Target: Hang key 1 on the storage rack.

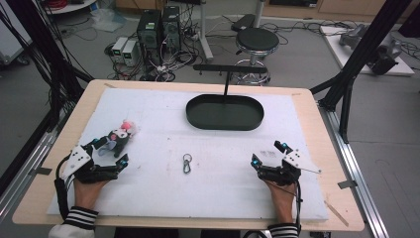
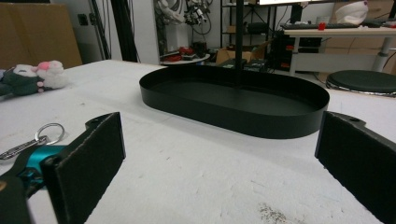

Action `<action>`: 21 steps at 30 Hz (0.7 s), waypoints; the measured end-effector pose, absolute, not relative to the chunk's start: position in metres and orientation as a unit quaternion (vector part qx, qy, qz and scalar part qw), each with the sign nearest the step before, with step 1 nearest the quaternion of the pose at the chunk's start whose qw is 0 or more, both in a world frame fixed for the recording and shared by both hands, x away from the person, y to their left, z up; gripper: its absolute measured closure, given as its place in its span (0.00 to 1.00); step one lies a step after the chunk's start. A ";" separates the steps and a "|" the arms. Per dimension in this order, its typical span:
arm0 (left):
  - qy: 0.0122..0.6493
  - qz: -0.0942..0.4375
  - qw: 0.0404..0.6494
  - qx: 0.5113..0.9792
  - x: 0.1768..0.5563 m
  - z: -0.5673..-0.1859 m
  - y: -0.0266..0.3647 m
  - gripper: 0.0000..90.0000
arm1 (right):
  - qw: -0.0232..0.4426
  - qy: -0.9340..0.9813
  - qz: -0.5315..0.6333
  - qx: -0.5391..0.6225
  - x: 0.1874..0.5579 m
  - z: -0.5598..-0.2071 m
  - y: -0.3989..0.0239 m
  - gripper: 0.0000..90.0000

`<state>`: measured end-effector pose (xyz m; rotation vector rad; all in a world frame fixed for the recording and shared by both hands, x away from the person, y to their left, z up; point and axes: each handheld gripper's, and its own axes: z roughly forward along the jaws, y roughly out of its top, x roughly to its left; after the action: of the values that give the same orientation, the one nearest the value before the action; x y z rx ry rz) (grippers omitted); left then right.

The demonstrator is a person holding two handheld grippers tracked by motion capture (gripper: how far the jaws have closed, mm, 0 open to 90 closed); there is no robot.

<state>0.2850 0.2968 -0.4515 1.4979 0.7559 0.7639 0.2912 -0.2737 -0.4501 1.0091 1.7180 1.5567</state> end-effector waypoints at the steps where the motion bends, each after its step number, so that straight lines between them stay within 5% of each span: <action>1: 0.328 0.330 0.604 0.646 0.285 -0.451 0.297 0.02 | 0.300 0.646 0.588 0.383 0.291 -0.450 -0.274 0.01; 21: 0.336 0.330 0.604 0.643 0.286 -0.451 0.298 0.02 | 0.300 0.646 0.587 0.385 0.291 -0.450 -0.274 0.01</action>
<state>0.2857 0.2978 -0.4509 1.4892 0.7772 0.7650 0.2911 -0.2738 -0.4501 1.0212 1.7141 1.5595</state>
